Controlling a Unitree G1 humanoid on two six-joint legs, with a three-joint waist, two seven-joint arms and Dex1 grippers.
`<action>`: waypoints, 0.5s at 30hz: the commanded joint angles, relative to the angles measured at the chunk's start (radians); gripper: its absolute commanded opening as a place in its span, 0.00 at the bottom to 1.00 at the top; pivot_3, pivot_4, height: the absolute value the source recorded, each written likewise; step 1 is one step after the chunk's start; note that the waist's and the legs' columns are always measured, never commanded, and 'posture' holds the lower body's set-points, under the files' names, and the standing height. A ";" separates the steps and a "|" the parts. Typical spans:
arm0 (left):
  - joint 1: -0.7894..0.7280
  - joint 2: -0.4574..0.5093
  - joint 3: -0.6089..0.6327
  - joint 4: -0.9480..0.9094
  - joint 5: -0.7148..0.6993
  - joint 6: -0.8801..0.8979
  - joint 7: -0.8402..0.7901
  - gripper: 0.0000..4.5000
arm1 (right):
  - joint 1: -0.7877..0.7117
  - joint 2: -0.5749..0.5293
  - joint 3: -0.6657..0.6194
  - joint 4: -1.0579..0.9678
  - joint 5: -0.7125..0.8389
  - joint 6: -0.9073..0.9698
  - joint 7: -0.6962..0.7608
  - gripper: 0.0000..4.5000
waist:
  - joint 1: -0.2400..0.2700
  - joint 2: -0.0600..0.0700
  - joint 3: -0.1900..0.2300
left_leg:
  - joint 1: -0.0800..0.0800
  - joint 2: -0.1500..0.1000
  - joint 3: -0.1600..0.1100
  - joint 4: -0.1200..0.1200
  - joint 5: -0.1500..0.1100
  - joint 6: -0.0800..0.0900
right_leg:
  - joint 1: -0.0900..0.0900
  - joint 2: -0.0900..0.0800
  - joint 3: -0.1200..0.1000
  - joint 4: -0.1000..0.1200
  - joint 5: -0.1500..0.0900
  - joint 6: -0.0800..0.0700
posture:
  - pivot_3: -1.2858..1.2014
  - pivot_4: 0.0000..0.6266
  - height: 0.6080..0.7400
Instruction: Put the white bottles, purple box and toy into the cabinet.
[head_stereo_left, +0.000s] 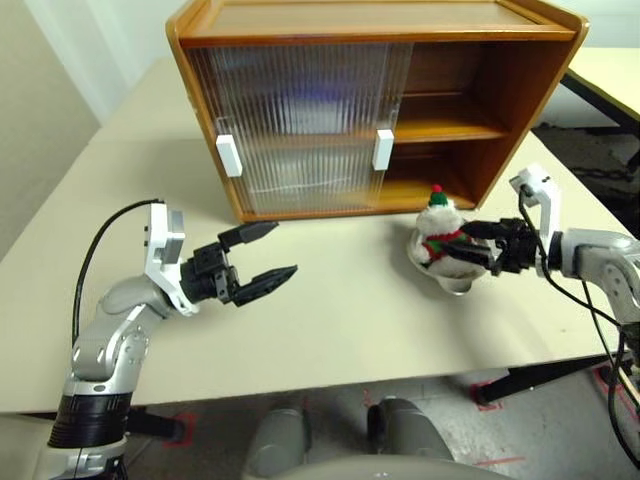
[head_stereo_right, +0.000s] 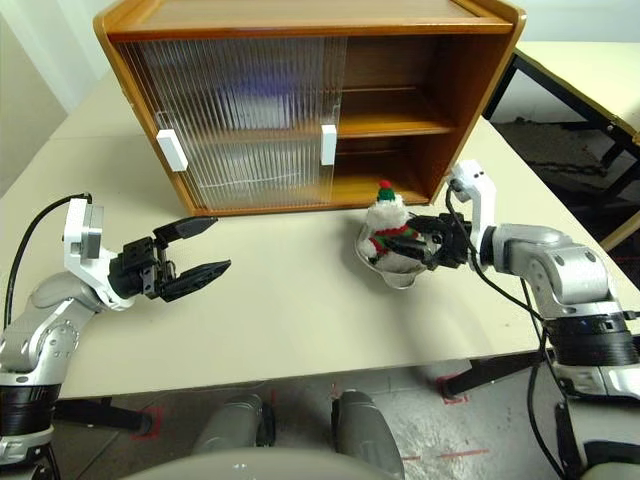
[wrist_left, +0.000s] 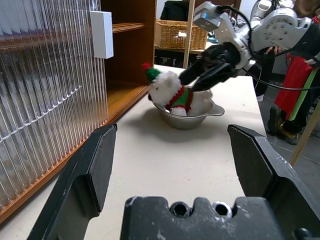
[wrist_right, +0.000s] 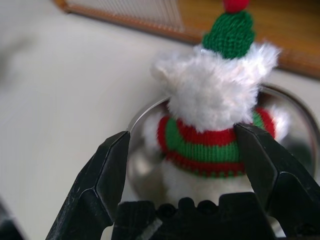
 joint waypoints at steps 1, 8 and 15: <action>-0.005 -0.001 -0.014 -0.002 0.006 -0.008 -0.008 1.00 | -0.017 0.018 0.033 0.029 -0.025 -0.004 -0.013 0.99 | 0.001 0.000 0.000 | 0.000 0.000 0.000 0.000 0.000 0.000 | 0.000 0.000 0.000 0.000 0.000 -0.001 | 0.57 0.00 1.00; 0.001 0.011 -0.011 -0.007 -0.004 -0.017 -0.042 1.00 | -0.055 0.026 0.032 0.067 -0.035 -0.006 -0.001 0.70 | 0.000 0.000 0.000 | 0.000 0.000 0.000 0.000 0.000 0.000 | 0.000 0.000 0.000 -0.001 0.001 -0.001 | 0.58 0.00 1.00; 0.006 0.016 -0.010 -0.004 -0.004 -0.019 -0.078 1.00 | -0.054 -0.003 0.039 0.084 -0.038 -0.010 0.047 0.13 | -0.002 0.000 0.000 | 0.000 0.000 0.000 0.000 0.000 0.000 | 0.000 0.000 0.000 -0.001 0.001 -0.001 | 0.58 0.00 1.00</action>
